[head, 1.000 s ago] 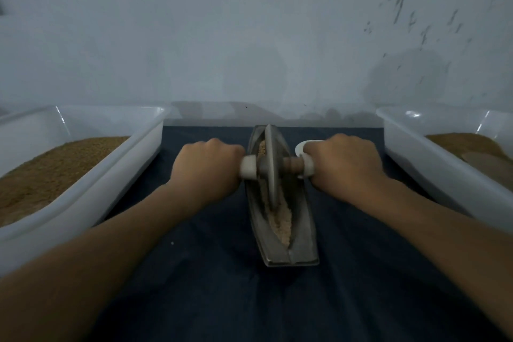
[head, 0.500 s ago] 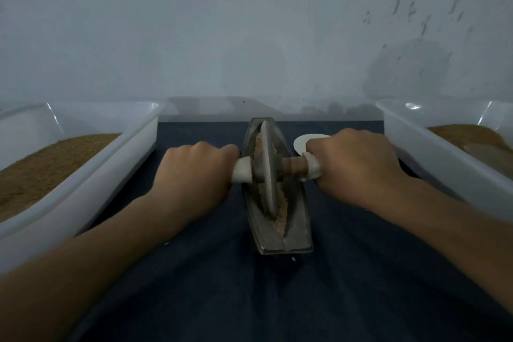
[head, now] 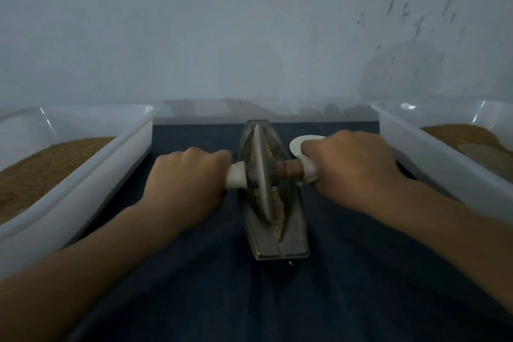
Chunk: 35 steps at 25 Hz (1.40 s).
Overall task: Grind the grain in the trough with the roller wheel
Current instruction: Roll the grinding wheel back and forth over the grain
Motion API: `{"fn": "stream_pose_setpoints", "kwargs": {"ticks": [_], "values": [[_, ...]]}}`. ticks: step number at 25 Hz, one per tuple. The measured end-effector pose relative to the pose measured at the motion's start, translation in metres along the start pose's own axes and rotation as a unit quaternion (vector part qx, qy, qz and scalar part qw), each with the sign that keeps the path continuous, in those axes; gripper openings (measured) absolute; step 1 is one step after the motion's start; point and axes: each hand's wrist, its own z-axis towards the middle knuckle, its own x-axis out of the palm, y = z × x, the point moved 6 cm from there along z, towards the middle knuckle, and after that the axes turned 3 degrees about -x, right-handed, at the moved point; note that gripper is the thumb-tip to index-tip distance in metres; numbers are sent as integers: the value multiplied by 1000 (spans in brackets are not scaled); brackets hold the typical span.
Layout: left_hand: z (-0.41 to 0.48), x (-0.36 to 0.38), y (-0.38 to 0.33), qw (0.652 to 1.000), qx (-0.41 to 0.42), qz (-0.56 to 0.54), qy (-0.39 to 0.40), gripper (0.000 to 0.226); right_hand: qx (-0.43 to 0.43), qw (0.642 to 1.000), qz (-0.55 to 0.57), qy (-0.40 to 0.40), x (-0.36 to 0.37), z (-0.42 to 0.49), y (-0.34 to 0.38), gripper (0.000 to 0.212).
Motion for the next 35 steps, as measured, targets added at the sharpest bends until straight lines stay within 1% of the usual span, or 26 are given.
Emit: {"fn": "stream_pose_setpoints", "kwargs": {"ticks": [1, 2, 3, 4, 6, 7, 9, 10, 11, 13, 14, 15, 16, 18, 19, 21, 22, 23, 24, 25, 27, 28, 29, 31, 33, 35], "values": [[1, 1, 1, 1000, 8, -3, 3, 52, -9, 1000, -9, -8, -5, 2, -1, 35], [2, 3, 1, 1000, -2, 5, 24, 47, -6, 1000, -17, 13, 0, 7, -1, 33], [4, 10, 1, 998, -25, 25, 53, 40, 13, 998, -21, 62, 12, 13, -1, 30], [11, 21, 0, 995, -46, 35, 77, 29, 46, 994, -6, 103, 27, 23, -2, 26], [44, 36, 1, 988, -81, 30, 125, 3, 110, 982, 8, 153, 49, 45, -6, 10], [58, 41, 3, 984, -92, 25, 151, 7, 131, 978, 15, 164, 56, 51, -8, 9], [65, 42, 3, 980, -86, 10, 182, 11, 134, 975, 30, 174, 58, 49, -13, 10], [56, 37, 2, 982, -72, 12, 174, 6, 117, 979, 36, 163, 52, 40, -13, 14], [42, 28, 1, 988, -57, 11, 144, 9, 83, 988, 22, 131, 43, 28, -12, 22], [11, 5, -4, 997, -7, 6, 70, 35, 23, 999, 1, 29, 11, 1, -3, 35], [4, -8, -4, 999, 12, -1, 30, 39, 4, 1000, 9, -15, 0, -7, -4, 38], [3, -13, -3, 1000, 26, -1, -1, 35, 1, 1000, 14, -21, 0, -10, -6, 38], [5, -11, -3, 1000, 24, 10, 1, 30, 9, 1000, 18, -9, 6, -8, -6, 35], [15, 10, -4, 996, -20, 52, 76, 24, 56, 997, -4, 50, 29, 8, -7, 23], [29, 22, -3, 993, -54, 42, 94, 18, 84, 993, -8, 86, 41, 23, -9, 18], [55, 36, 1, 984, -101, 34, 141, 2, 124, 980, 13, 153, 58, 48, -13, 20], [62, 39, 2, 981, -108, 25, 157, 6, 130, 977, 31, 166, 61, 55, -14, 21], [61, 39, 1, 980, -103, 22, 167, 7, 126, 976, 41, 173, 59, 55, -14, 20], [53, 35, 1, 984, -90, 24, 152, 4, 114, 978, 41, 171, 52, 46, -13, 16], [41, 26, 0, 990, -72, 24, 115, 9, 91, 985, 30, 141, 43, 32, -11, 17], [9, 1, -7, 999, -17, 20, 25, 31, 49, 998, 19, 38, 10, -2, -3, 31], [0, -11, -8, 1000, 7, 13, -7, 35, 32, 999, 28, 0, -5, -14, -1, 38], [-3, -16, -8, 999, 23, 4, -25, 36, 24, 999, 28, -10, -9, -20, -4, 44], [2, -9, -8, 1000, 18, 16, 8, 35, 40, 999, 4, 35, 0, -15, -3, 44], [22, 19, -5, 996, -34, 31, 77, 26, 72, 993, -24, 94, 24, 11, -4, 29], [43, 35, 1, 988, -97, 21, 115, 11, 107, 985, -3, 134, 40, 43, -6, 13]]}}
